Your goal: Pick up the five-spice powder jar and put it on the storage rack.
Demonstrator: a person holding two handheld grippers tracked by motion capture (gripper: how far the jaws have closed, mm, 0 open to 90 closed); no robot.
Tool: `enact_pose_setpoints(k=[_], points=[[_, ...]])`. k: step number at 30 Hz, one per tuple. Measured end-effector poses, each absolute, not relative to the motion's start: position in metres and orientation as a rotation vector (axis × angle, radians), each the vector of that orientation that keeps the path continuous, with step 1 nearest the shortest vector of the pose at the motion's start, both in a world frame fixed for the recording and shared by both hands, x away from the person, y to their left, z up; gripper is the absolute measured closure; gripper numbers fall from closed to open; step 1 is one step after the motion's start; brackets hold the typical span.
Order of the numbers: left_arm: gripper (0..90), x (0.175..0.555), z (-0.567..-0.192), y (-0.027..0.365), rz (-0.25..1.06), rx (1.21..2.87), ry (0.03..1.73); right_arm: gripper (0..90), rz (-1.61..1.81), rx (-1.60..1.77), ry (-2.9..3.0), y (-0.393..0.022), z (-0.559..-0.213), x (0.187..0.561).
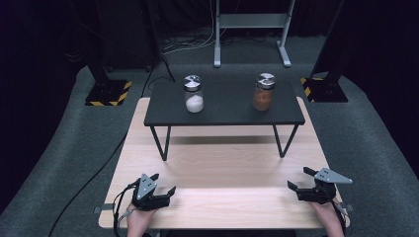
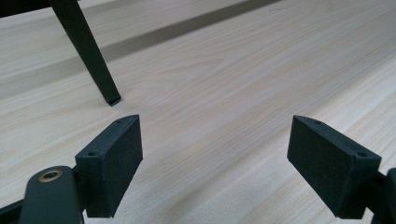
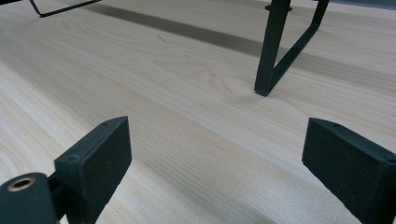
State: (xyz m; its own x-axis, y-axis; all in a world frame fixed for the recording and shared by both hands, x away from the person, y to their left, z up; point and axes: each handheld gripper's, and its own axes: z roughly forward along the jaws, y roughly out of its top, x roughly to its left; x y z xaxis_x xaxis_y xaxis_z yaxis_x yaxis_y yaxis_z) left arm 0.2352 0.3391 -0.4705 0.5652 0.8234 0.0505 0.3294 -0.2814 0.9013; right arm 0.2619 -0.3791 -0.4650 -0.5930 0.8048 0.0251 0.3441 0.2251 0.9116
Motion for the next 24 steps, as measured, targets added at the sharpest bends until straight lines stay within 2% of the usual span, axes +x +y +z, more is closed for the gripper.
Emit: enact_pose_setpoints(k=[24], points=[[17.5, 0.2342, -0.4703, 0.3379, 0.666, 1.859, 0.941, 6.6, 1.341, 1.059, 2.06, -0.3794, -0.4639, 0.2639]])
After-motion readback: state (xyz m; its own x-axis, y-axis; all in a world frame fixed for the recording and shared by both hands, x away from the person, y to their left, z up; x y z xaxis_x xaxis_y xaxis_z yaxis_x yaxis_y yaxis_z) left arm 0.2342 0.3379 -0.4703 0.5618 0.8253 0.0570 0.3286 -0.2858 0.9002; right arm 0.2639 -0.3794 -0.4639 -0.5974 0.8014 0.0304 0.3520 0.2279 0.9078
